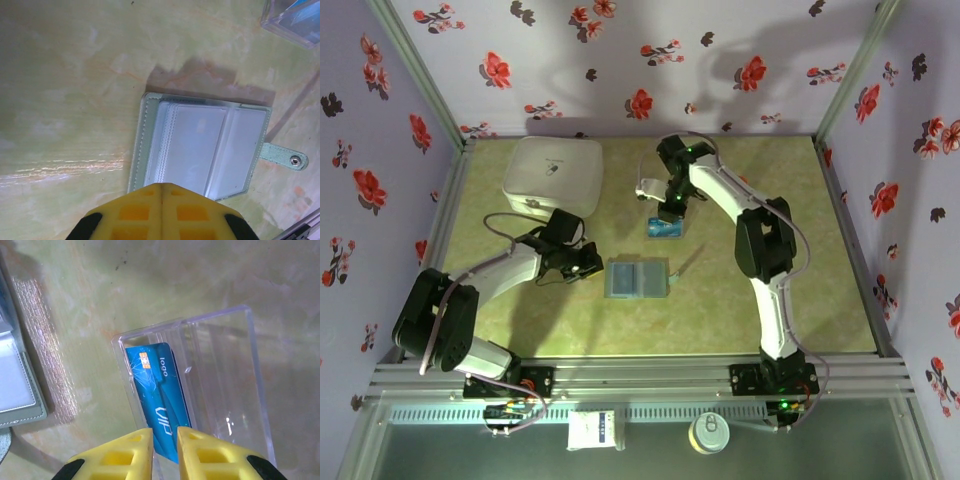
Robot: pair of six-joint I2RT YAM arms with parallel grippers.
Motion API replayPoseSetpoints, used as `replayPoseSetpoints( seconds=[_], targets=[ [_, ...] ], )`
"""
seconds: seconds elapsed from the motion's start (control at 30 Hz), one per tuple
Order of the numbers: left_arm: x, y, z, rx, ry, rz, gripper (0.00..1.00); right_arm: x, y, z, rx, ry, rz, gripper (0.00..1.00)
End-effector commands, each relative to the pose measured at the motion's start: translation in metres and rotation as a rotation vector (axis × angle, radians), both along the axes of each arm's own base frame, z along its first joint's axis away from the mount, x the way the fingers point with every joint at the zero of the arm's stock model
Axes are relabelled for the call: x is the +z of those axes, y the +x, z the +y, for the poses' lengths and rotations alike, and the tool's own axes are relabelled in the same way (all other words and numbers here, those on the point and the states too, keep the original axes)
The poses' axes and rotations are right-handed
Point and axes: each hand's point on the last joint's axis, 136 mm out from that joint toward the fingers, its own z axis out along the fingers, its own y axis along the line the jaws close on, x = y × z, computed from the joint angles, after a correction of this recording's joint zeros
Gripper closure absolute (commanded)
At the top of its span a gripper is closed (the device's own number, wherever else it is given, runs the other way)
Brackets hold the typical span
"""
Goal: Take the credit cards out of the card holder
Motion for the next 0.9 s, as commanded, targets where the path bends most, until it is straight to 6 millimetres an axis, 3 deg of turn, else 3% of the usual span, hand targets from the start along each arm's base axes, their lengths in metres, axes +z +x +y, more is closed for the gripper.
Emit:
replayPoseSetpoints(
  seconds=[0.0, 0.13, 0.3, 0.53, 0.67, 0.87],
  targets=[
    [0.006, 0.006, -0.003, -0.022, -0.013, -0.021, 0.96, 0.030, 0.014, 0.000, -0.165, 0.073, -0.099, 0.78],
    [0.007, 0.009, -0.005, -0.017, -0.020, -0.039, 0.96, 0.040, 0.015, 0.004, -0.367, 0.178, -0.121, 0.75],
    [0.004, 0.012, -0.006, 0.003, -0.034, -0.050, 0.96, 0.049, 0.010, 0.004, -0.710, 0.364, -0.074, 0.79],
    [-0.001, 0.012, -0.009, 0.007, -0.064, -0.046, 0.96, 0.041, -0.026, -0.005, -1.120, 0.530, 0.148, 0.88],
    [-0.006, 0.009, -0.013, -0.007, -0.070, -0.032, 0.96, 0.030, -0.052, 0.006, -1.217, 0.605, 0.312, 0.87],
    [-0.015, 0.006, -0.015, -0.016, -0.068, -0.016, 0.97, 0.017, -0.090, 0.041, -1.192, 0.649, 0.522, 0.82]
  ],
)
